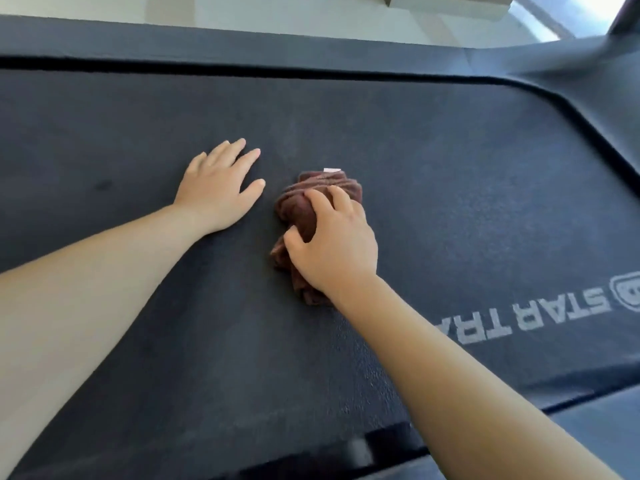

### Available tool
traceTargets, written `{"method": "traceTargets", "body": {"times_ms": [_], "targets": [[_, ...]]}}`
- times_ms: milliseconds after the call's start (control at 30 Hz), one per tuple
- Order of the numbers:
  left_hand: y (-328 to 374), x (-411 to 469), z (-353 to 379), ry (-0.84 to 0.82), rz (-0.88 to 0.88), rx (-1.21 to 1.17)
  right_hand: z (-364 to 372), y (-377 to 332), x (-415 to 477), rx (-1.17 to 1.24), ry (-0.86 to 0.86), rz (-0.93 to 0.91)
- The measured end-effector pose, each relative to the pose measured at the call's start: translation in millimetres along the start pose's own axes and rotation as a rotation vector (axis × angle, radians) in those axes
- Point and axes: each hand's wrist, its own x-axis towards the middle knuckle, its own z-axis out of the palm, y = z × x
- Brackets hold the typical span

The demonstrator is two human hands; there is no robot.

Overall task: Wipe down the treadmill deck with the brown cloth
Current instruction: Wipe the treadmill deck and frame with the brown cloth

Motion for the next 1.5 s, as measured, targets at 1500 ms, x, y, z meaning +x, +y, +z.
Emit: {"method": "traceTargets", "body": {"times_ms": [1500], "targets": [[-52,39,-12,0.056,-0.048,-0.036,36,-29,251,0.005,0.007,-0.004]]}}
